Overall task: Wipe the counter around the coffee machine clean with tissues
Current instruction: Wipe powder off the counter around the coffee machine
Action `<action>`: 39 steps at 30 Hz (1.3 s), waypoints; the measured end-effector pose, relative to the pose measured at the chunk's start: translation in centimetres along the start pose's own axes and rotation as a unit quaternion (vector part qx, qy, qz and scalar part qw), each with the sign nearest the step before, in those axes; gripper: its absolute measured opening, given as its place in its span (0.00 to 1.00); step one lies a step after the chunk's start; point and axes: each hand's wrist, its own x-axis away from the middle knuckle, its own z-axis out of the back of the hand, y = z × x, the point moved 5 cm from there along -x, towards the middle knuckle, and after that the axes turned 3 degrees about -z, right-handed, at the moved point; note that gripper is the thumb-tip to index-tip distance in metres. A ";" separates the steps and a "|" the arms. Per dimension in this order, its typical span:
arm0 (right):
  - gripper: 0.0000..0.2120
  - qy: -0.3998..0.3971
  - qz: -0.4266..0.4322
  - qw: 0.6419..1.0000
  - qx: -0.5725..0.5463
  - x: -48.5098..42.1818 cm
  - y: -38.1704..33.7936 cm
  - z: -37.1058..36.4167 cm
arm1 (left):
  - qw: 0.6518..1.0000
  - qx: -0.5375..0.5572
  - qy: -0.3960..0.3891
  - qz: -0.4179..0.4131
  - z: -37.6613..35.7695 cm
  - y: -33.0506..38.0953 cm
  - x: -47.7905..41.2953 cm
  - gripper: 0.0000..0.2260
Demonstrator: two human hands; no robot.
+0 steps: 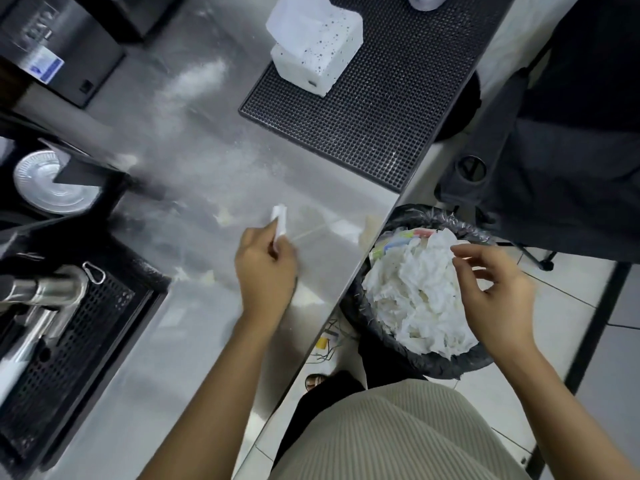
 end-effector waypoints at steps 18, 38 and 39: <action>0.03 -0.005 -0.032 0.999 -0.023 0.4 0.2 0.0 | 0.972 0.118 -0.195 -0.052 -7.7 7.7 2.1 0.13; 0.04 -0.023 -0.019 1.000 -0.008 -0.3 0.0 0.0 | 0.964 0.091 -0.193 -0.155 -8.4 10.7 3.3 0.12; 0.03 -0.023 -0.025 0.999 -0.010 -0.3 -0.1 0.1 | 0.967 0.096 -0.177 -0.153 -8.2 10.7 3.3 0.12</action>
